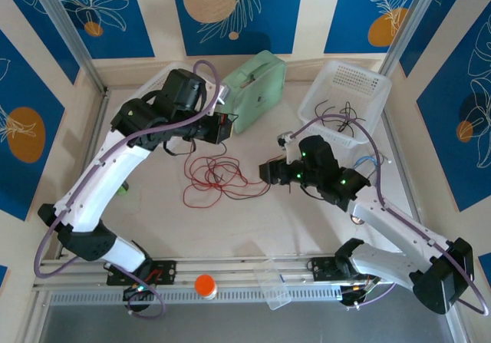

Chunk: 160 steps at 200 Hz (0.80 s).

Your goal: Untangle the cables

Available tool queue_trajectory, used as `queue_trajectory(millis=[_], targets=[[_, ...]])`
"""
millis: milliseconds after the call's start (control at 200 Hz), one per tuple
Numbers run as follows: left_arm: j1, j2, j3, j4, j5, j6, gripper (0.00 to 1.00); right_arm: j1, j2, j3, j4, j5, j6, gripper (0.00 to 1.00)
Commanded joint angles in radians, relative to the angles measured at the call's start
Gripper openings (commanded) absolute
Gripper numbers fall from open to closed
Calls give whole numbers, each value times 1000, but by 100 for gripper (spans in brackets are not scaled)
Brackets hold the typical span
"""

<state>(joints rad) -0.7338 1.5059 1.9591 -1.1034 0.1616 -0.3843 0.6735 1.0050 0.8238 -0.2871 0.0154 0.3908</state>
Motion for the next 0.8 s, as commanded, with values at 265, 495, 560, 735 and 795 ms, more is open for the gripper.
queue_trajectory(millis=[265,495,560,735,795], targets=[[-24,-8,-21,196,85,-167,2,332,-15,-41,452,317,-255,67],[-35,-25,-69,296,119,-233,3,345,121,37,597,453,-358,67],[-38,-29,-69,299,118,-238,3,340,165,58,618,513,-361,66],[-38,-41,-69,295,112,-239,4,335,223,68,708,613,-367,57],[-38,-44,-70,294,108,-238,4,336,228,76,711,632,-358,44]])
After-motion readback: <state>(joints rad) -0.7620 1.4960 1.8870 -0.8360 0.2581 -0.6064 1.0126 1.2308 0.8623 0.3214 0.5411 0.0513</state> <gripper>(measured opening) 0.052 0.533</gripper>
